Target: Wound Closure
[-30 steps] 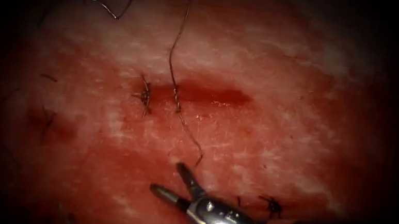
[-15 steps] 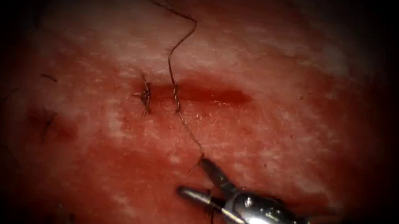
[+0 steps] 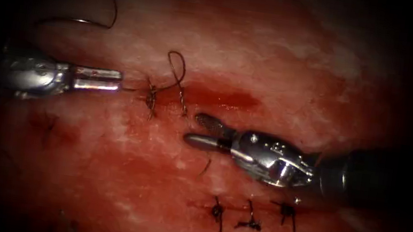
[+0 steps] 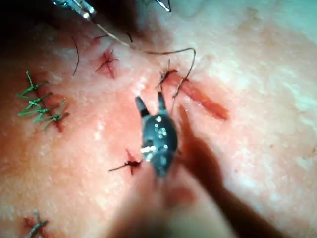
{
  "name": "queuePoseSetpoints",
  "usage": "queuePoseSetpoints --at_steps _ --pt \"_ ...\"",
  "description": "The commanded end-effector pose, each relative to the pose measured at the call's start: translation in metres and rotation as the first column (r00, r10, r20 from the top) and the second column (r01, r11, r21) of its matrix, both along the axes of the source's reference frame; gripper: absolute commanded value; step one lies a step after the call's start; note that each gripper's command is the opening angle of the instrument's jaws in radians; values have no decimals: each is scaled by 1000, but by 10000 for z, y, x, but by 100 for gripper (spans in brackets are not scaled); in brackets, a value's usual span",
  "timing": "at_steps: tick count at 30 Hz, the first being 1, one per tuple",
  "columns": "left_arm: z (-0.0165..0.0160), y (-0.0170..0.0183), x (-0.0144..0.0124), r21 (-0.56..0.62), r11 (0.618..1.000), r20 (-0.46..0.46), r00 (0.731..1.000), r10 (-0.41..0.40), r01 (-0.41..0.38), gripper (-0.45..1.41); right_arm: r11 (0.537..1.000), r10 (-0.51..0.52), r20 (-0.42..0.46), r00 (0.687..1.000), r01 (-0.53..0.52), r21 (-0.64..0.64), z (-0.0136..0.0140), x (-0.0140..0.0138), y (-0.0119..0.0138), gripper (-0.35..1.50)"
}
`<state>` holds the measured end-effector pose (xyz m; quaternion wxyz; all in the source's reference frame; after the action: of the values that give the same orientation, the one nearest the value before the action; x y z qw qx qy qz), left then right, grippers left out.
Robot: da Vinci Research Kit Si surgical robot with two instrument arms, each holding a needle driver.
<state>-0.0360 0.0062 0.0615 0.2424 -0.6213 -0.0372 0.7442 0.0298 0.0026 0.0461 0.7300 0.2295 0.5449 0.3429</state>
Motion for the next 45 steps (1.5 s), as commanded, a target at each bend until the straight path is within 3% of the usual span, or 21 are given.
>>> queuePoseSetpoints --at_steps 1,9,16,21,35,40,45 --pt "5 -10 -6 1 1000 6 1000 0 0 -45 1000 -8 -2 1000 8 -3 16 12 3 11" --pt "3 -35 -18 -14 1000 37 999 24 -23 -45 999 11 -96 995 -8 34 42 47 40 -4" --pt "29 -50 -45 -43 998 57 997 54 -51 -45 994 -3 -217 976 26 104 44 69 51 -6" --pt "61 -51 -55 -67 996 66 995 69 -65 -45 991 9 -285 959 30 132 37 67 58 -8" --pt "159 -52 -44 -81 994 5 997 71 -70 -45 983 1 -450 893 81 163 -1 58 81 -21" --pt "180 -53 -45 -79 994 -11 997 74 -75 -45 977 -55 -492 869 149 153 -3 54 78 -21" --pt "193 -49 -50 -82 993 -20 997 78 -79 -45 958 -139 -551 823 253 137 -1 48 76 -23"
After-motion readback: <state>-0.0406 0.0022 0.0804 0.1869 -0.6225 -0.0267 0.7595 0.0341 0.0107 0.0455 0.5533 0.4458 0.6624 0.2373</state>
